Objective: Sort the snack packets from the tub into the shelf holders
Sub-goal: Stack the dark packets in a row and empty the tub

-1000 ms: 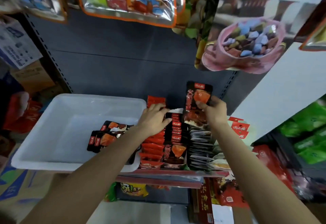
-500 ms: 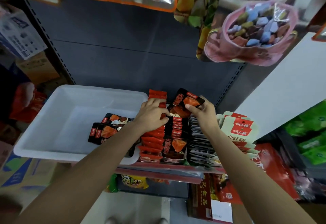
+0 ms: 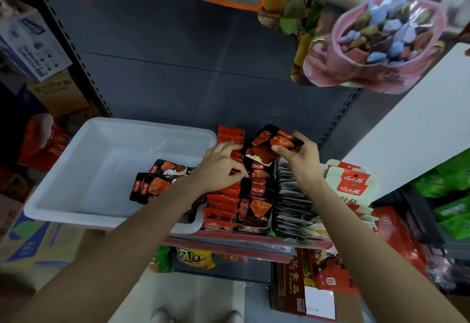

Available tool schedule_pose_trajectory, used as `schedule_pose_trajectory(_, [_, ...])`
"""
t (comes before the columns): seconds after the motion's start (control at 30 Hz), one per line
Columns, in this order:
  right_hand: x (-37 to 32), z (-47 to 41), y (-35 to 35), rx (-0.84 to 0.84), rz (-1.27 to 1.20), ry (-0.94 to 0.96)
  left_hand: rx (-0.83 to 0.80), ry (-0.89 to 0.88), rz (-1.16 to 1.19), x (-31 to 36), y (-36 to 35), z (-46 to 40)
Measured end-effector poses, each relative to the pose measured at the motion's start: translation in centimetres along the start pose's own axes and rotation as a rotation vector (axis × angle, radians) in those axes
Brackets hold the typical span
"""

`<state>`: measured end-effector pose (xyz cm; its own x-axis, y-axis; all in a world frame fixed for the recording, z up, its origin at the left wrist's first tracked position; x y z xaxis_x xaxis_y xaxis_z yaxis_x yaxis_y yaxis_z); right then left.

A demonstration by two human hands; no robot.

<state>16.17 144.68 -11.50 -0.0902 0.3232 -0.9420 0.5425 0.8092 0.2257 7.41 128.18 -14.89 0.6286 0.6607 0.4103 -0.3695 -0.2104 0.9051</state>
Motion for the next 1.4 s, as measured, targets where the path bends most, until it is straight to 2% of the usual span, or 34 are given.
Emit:
schedule_pose_trajectory(0.2, [0.1, -0.1, 0.8, -0.066, 0.121, -0.012, -0.004, 0.004, 0.013, -0.2, 0.1, 0.0])
schedule_pose_trajectory(0.37, [0.2, -0.1, 0.8, -0.317, 0.303, -0.013, -0.01, 0.011, 0.027, -0.4, -0.2, -0.2])
schedule_pose_trajectory(0.5, [-0.1, -1.1, 0.4, -0.252, 0.309, -0.047, -0.025, 0.014, 0.021, -0.3, -0.1, -0.2])
schedule_pose_trajectory(0.73, [1.7, -1.2, -2.2, -0.443, 0.447, -0.107, -0.033, 0.022, 0.031, -0.2, -0.1, -0.2])
schedule_pose_trajectory(0.87, [0.4, -1.5, -2.5, -0.306, 0.56, 0.088, -0.029, 0.011, 0.033, -0.5, 0.0, -0.1])
schedule_pose_trajectory(0.93, [0.2, -1.5, -2.5, -0.293, 0.618, 0.153, -0.013, 0.005, 0.056, -0.6, -0.2, -0.1])
schedule_pose_trajectory(1.03, [1.2, -1.3, -2.7, -0.393, 0.691, 0.093, 0.028, 0.027, 0.14, -0.6, -0.3, 0.1])
schedule_pose_trajectory(1.17, [0.8, -0.6, -3.0, -0.34, 0.702, 0.121, 0.149, 0.075, 0.313, -1.1, 0.7, 1.0])
schedule_pose_trajectory(1.3, [-1.4, 0.5, -5.1, -0.281, 0.741, 0.246, 0.335, 0.188, 0.493, -4.8, 2.4, 3.4])
schedule_pose_trajectory(1.4, [-3.3, 1.3, -9.2, -0.32, 0.639, 0.277, 0.343, 0.397, 0.529, -9.8, 3.0, 5.2])
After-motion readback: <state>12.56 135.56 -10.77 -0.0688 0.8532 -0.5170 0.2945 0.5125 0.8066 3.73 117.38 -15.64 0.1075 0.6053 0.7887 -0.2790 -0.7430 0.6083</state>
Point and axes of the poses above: each hand's wrist, its own z-axis away from the middle knuckle, its own y-axis out of the back of the hand, x = y × z, the point moved 4 cm from there along -z, towards the middle knuckle, and after that the axes turned 13 degrees about y, right-handed, at the moved point
